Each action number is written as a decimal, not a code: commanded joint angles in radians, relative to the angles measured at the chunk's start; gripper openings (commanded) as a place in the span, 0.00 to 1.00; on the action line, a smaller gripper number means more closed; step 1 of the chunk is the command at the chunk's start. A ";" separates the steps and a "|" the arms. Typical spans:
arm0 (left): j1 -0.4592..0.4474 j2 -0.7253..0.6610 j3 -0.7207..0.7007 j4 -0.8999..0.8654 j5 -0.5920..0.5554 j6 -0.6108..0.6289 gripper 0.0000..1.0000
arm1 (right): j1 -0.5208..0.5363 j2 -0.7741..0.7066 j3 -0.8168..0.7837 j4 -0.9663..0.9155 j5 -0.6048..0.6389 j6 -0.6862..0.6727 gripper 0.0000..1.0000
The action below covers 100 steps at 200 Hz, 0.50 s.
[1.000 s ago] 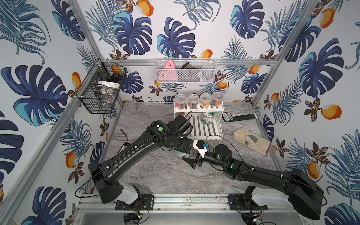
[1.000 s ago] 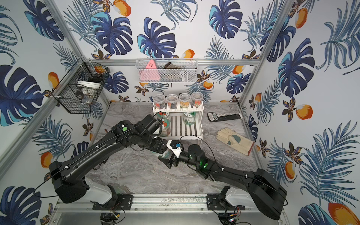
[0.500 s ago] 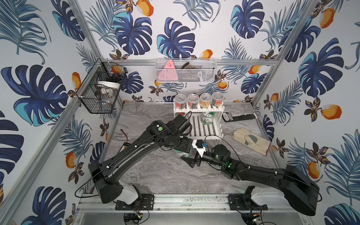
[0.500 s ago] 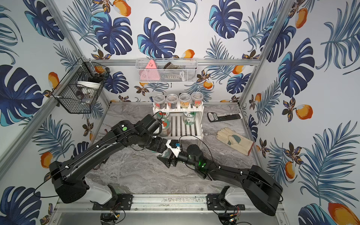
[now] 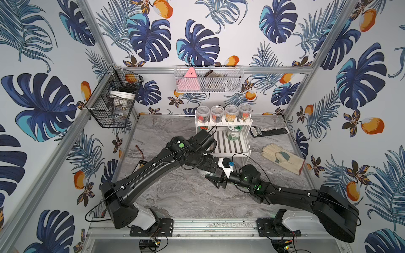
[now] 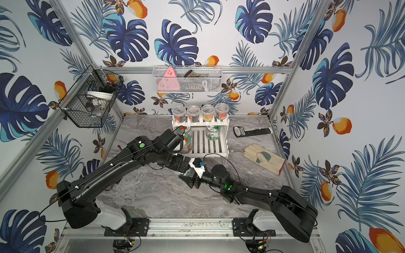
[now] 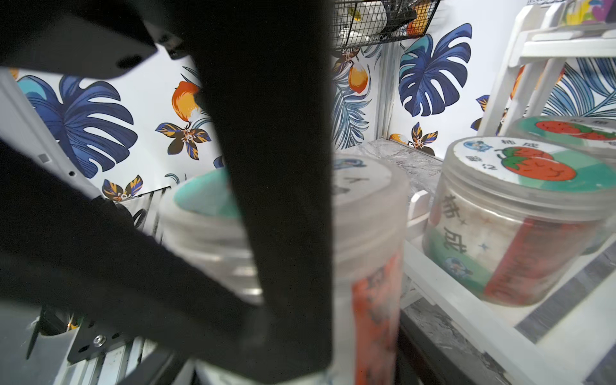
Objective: Place the seed container on the shelf
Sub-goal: Pick up the seed jar at the center of the board.
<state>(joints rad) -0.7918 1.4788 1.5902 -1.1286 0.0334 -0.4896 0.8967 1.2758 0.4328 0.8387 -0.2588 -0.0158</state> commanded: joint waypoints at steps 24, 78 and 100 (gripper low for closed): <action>-0.003 0.000 -0.007 0.100 0.135 0.016 0.99 | 0.000 -0.036 -0.041 0.054 0.076 0.021 0.75; -0.004 0.035 -0.021 0.164 0.190 0.002 0.97 | -0.024 -0.090 -0.089 0.061 0.116 0.038 0.74; -0.003 0.054 -0.021 0.160 0.186 0.002 0.93 | -0.025 -0.105 -0.083 0.043 0.120 0.037 0.81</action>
<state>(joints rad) -0.7914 1.5166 1.5719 -0.9985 0.1223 -0.4767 0.8738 1.1870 0.3420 0.8200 -0.1749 0.0078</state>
